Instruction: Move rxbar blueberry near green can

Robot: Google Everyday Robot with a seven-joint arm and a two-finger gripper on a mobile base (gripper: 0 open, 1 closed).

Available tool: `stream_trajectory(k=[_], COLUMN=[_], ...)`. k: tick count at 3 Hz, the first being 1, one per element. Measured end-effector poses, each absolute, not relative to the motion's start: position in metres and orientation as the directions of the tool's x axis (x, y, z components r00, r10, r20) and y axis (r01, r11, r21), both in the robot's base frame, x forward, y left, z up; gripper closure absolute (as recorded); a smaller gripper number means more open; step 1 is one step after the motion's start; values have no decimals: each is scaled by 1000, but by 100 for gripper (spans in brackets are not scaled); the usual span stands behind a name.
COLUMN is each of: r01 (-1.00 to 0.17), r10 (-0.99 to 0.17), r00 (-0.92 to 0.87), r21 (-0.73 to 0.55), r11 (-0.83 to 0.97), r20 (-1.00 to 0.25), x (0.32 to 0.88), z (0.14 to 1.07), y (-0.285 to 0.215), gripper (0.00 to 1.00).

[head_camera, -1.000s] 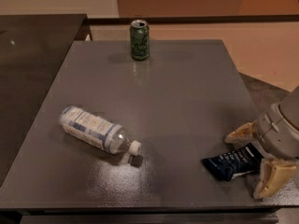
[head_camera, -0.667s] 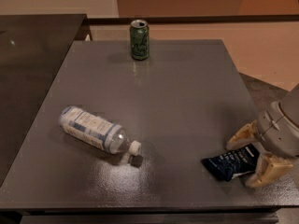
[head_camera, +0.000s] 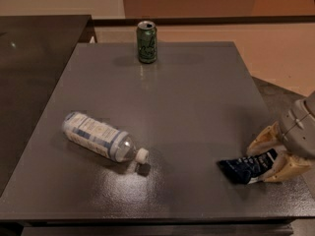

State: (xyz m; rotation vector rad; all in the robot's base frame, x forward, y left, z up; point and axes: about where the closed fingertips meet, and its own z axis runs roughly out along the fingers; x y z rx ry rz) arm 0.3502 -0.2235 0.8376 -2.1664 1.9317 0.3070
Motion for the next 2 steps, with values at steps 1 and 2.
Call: stream_trajectory(k=[1,2], r01=[-996,-995], r10=[-942,-938], r00=[80,54], r21=[-61,-100], r11=[-63,-21], r20=[-326,-343], x=[362,379], z=[854,872], y=[-227,-221], gripper=[100,100])
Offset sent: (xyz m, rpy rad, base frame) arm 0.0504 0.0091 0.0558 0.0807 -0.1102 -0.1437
